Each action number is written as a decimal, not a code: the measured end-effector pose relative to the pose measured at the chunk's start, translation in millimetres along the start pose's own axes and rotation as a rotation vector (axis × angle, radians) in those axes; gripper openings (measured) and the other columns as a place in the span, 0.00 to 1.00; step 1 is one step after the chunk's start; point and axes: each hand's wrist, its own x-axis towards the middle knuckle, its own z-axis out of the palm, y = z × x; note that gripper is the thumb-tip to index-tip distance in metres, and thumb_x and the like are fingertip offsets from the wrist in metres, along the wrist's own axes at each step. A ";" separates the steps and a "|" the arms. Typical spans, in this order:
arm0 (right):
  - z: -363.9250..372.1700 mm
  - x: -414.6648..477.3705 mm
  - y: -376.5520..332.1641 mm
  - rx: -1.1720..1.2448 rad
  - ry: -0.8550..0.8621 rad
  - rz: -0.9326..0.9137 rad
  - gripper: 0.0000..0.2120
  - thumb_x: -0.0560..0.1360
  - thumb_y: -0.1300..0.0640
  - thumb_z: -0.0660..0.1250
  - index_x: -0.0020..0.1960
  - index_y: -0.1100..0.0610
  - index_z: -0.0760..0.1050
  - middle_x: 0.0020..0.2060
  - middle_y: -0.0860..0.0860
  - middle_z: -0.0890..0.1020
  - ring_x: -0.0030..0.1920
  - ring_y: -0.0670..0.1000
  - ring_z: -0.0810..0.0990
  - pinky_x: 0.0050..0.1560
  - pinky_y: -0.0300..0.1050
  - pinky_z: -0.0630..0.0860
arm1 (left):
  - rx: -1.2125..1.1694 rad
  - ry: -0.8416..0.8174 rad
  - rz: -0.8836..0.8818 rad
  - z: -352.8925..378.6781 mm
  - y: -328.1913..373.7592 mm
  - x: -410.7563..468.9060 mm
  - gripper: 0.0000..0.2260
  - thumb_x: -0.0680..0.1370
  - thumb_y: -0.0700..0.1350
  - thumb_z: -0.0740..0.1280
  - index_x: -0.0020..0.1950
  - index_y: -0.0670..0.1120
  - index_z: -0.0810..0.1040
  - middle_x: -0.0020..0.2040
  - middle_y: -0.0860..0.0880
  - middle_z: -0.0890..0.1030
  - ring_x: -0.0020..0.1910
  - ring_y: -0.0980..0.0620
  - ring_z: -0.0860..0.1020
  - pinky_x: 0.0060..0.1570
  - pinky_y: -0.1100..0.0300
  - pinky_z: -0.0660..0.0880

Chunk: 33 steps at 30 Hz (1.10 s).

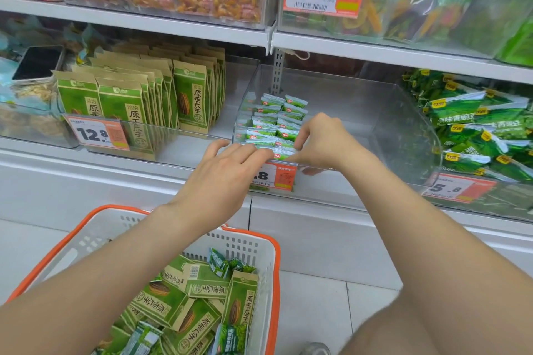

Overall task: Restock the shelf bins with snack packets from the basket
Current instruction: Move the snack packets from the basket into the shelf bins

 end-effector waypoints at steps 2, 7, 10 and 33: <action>-3.4 -3.2 2.2 -0.065 0.089 -0.081 0.18 0.69 0.46 0.82 0.44 0.61 0.84 0.40 0.56 0.84 0.50 0.54 0.81 0.50 0.53 0.82 | -0.015 0.029 0.017 -0.7 0.5 -1.7 0.28 0.72 0.32 0.72 0.70 0.49 0.73 0.60 0.51 0.79 0.61 0.45 0.76 0.65 0.47 0.69; -2.6 -35.1 -12.5 -0.033 0.343 -0.417 0.05 0.77 0.54 0.68 0.43 0.50 0.81 0.32 0.45 0.81 0.37 0.44 0.80 0.49 0.45 0.78 | 0.016 0.259 -0.007 -9.7 11.2 -16.1 0.13 0.74 0.34 0.69 0.57 0.41 0.80 0.56 0.41 0.78 0.52 0.37 0.75 0.50 0.43 0.73; 9.5 -73.4 -27.3 -0.044 0.161 -0.579 0.04 0.72 0.54 0.67 0.40 0.50 0.80 0.30 0.44 0.81 0.33 0.44 0.79 0.43 0.46 0.80 | -0.054 0.131 -0.017 1.3 14.2 -37.6 0.05 0.73 0.39 0.69 0.48 0.44 0.75 0.45 0.45 0.75 0.44 0.40 0.72 0.42 0.45 0.70; 157.2 -119.9 3.0 -0.870 -0.790 -0.580 0.13 0.82 0.61 0.60 0.39 0.54 0.63 0.38 0.51 0.72 0.33 0.49 0.71 0.28 0.44 0.66 | -0.193 -1.113 -0.476 179.8 80.7 -223.0 0.13 0.83 0.41 0.66 0.66 0.41 0.71 0.62 0.42 0.80 0.57 0.45 0.81 0.45 0.58 0.73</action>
